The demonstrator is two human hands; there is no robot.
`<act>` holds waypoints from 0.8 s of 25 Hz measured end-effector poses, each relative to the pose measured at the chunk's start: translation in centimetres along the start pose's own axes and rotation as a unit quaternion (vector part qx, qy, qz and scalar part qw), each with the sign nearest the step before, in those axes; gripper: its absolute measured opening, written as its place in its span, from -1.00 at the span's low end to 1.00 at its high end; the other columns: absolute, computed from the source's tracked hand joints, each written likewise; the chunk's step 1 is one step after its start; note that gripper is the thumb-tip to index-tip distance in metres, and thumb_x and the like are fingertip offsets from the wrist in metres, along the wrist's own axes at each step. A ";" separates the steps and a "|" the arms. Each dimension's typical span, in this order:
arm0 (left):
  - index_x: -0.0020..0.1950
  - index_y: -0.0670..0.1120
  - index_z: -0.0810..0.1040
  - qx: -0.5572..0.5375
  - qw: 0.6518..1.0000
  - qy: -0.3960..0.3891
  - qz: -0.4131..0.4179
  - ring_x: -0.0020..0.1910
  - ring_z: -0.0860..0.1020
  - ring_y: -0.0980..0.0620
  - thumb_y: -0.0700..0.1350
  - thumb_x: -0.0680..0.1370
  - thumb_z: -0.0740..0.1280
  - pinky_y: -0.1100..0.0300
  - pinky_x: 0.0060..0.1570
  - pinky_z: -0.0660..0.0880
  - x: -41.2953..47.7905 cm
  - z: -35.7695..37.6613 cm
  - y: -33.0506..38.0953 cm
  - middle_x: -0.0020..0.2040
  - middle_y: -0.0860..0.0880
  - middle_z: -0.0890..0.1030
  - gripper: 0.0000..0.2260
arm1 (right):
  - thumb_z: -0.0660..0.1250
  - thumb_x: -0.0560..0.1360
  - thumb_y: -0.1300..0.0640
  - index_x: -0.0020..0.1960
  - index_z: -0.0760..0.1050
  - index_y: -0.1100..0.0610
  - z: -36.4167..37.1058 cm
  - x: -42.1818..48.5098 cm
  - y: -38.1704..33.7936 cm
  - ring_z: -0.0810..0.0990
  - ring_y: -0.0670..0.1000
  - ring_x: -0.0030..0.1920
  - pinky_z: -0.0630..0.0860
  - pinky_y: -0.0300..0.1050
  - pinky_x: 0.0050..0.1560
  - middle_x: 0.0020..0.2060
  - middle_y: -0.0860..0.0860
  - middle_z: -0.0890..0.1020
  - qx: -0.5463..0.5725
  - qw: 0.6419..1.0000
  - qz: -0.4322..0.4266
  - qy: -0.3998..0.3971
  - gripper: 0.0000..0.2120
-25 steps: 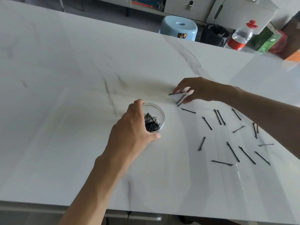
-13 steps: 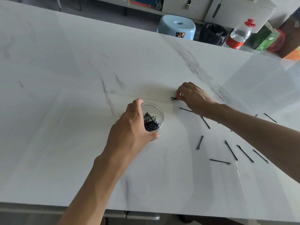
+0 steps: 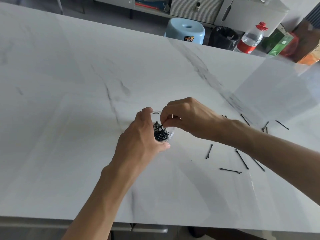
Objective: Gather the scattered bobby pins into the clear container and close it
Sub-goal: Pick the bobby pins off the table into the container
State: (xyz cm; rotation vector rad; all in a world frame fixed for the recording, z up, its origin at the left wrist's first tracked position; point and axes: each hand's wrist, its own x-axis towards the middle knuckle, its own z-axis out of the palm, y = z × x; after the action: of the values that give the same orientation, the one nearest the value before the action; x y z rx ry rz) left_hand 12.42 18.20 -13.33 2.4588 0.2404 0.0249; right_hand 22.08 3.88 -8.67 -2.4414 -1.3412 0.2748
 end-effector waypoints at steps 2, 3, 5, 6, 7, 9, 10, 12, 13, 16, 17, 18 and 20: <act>0.36 0.03 0.17 0.001 1.000 -0.005 0.006 0.15 0.48 0.02 0.13 0.28 0.50 0.18 -0.10 0.38 -0.1 0.1 0.3 0.30 0.09 0.39 -0.22 | 0.42 0.48 0.18 -0.06 0.62 0.15 -0.2 0.0 -0.1 0.54 -0.04 -0.30 0.47 -0.13 -0.26 -0.21 -0.01 0.62 0.040 0.999 0.020 -0.007 -0.94; 0.36 0.04 0.17 0.001 1.000 -0.006 0.009 0.15 0.48 0.02 0.13 0.27 0.51 0.18 -0.09 0.37 -0.2 0.2 0.4 0.30 0.09 0.39 -0.22 | 0.45 0.46 0.17 -0.04 0.62 0.14 -0.2 -0.3 0.1 0.54 -0.09 -0.28 0.47 -0.20 -0.23 -0.18 -0.03 0.63 0.064 0.998 0.029 -0.005 -0.91; 0.36 0.03 0.17 0.002 1.000 -0.006 0.013 0.17 0.48 0.02 0.13 0.27 0.51 0.18 -0.09 0.35 -0.3 0.4 0.6 0.30 0.09 0.39 -0.22 | 0.47 0.44 0.16 -0.03 0.63 0.09 -0.4 -0.8 1.2 0.55 -0.16 -0.25 0.47 -0.32 -0.17 -0.12 -0.06 0.63 0.113 0.991 0.058 0.042 -0.88; 0.36 0.03 0.17 0.001 1.000 -0.006 0.012 0.17 0.47 0.01 0.14 0.27 0.50 0.19 -0.09 0.34 -0.3 0.5 0.6 0.31 0.09 0.39 -0.22 | 0.46 0.44 0.18 -0.04 0.63 0.08 -0.5 -1.1 2.2 0.55 -0.17 -0.24 0.45 -0.38 -0.16 -0.12 -0.06 0.63 0.121 0.986 0.083 0.082 -0.89; 0.36 0.03 0.16 0.000 1.000 -0.007 0.011 0.17 0.47 0.01 0.14 0.28 0.50 0.19 -0.09 0.33 -0.4 0.5 0.5 0.32 0.08 0.39 -0.21 | 0.46 0.43 0.20 -0.04 0.63 0.07 -0.5 -1.4 3.6 0.55 -0.17 -0.23 0.42 -0.42 -0.17 -0.12 -0.05 0.64 0.109 0.980 0.118 0.114 -0.88; 0.36 0.03 0.15 -0.006 1.000 -0.010 0.009 0.17 0.46 0.02 0.14 0.28 0.49 0.19 -0.09 0.33 -0.5 0.5 0.5 0.33 0.09 0.38 -0.22 | 0.48 0.41 0.18 -0.02 0.62 0.09 0.0 -2.0 6.5 0.58 -0.06 -0.16 0.43 -0.31 -0.12 -0.11 0.01 0.62 0.033 0.973 0.200 0.109 -0.84; 0.36 0.03 0.15 -0.007 1.000 -0.011 0.011 0.18 0.46 0.02 0.15 0.28 0.49 0.19 -0.09 0.32 -0.4 0.6 0.6 0.34 0.09 0.37 -0.22 | 0.49 0.40 0.16 0.00 0.62 0.11 0.5 -2.4 7.8 0.58 0.02 -0.11 0.46 -0.20 -0.07 -0.11 0.01 0.59 -0.003 0.968 0.237 0.082 -0.82; 0.36 0.03 0.15 -0.008 1.000 -0.013 0.016 0.19 0.45 0.03 0.15 0.28 0.50 0.20 -0.09 0.31 -0.3 0.9 0.8 0.34 0.08 0.38 -0.21 | 0.47 0.42 0.15 -0.05 0.61 0.13 2.2 -2.8 9.3 0.57 0.09 -0.09 0.51 -0.03 -0.04 -0.14 0.00 0.54 -0.013 0.960 0.271 0.074 -0.87; 0.36 0.03 0.16 -0.009 1.000 -0.013 0.018 0.19 0.45 0.03 0.14 0.27 0.51 0.20 -0.09 0.30 -0.3 1.1 0.9 0.33 0.07 0.38 -0.21 | 0.44 0.45 0.15 -0.08 0.60 0.13 2.9 -2.9 9.6 0.56 0.10 -0.11 0.52 0.01 -0.06 -0.15 0.00 0.54 -0.013 0.960 0.267 0.087 -0.93; 0.35 0.02 0.17 -0.011 1.000 -0.010 0.023 0.19 0.45 0.02 0.14 0.26 0.52 0.20 -0.07 0.30 -0.2 1.5 1.2 0.32 0.05 0.40 -0.20 | 0.33 0.54 0.14 -0.08 0.54 0.10 3.7 -3.4 9.3 0.53 0.11 -0.10 0.50 0.01 -0.13 -0.16 0.01 0.56 -0.063 0.970 0.217 0.093 -0.95; 0.35 0.01 0.17 -0.013 1.000 -0.008 0.026 0.19 0.46 0.01 0.13 0.26 0.52 0.20 -0.06 0.31 -0.2 1.5 1.1 0.31 0.05 0.40 -0.21 | 0.31 0.55 0.15 -0.09 0.51 0.05 3.4 -4.1 9.0 0.53 0.09 -0.12 0.50 0.02 -0.16 -0.18 -0.02 0.56 -0.056 0.972 0.209 0.097 -0.95; 0.34 0.02 0.18 -0.014 0.999 -0.006 0.028 0.18 0.46 0.01 0.13 0.26 0.53 0.19 -0.05 0.32 -0.2 1.6 1.2 0.30 0.04 0.41 -0.21 | 0.30 0.54 0.16 -0.11 0.47 0.00 3.1 -5.2 8.8 0.53 0.05 -0.17 0.51 0.02 -0.19 -0.22 -0.06 0.56 -0.032 0.972 0.208 0.103 -0.91; 0.32 0.03 0.19 -0.015 0.999 -0.004 0.031 0.17 0.46 0.02 0.14 0.26 0.53 0.19 -0.04 0.34 -0.3 1.7 1.2 0.27 0.05 0.42 -0.23 | 0.36 0.49 0.19 -0.13 0.48 -0.05 2.7 -8.3 7.8 0.52 -0.08 -0.22 0.52 -0.01 -0.21 -0.28 -0.13 0.55 0.013 0.974 0.196 0.113 -0.86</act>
State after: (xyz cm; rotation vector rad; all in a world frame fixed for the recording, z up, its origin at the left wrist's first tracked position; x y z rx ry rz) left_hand 12.51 16.14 -13.93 2.4364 0.1582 0.0456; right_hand 22.77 -6.46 -14.13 -2.6069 -0.7515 0.1026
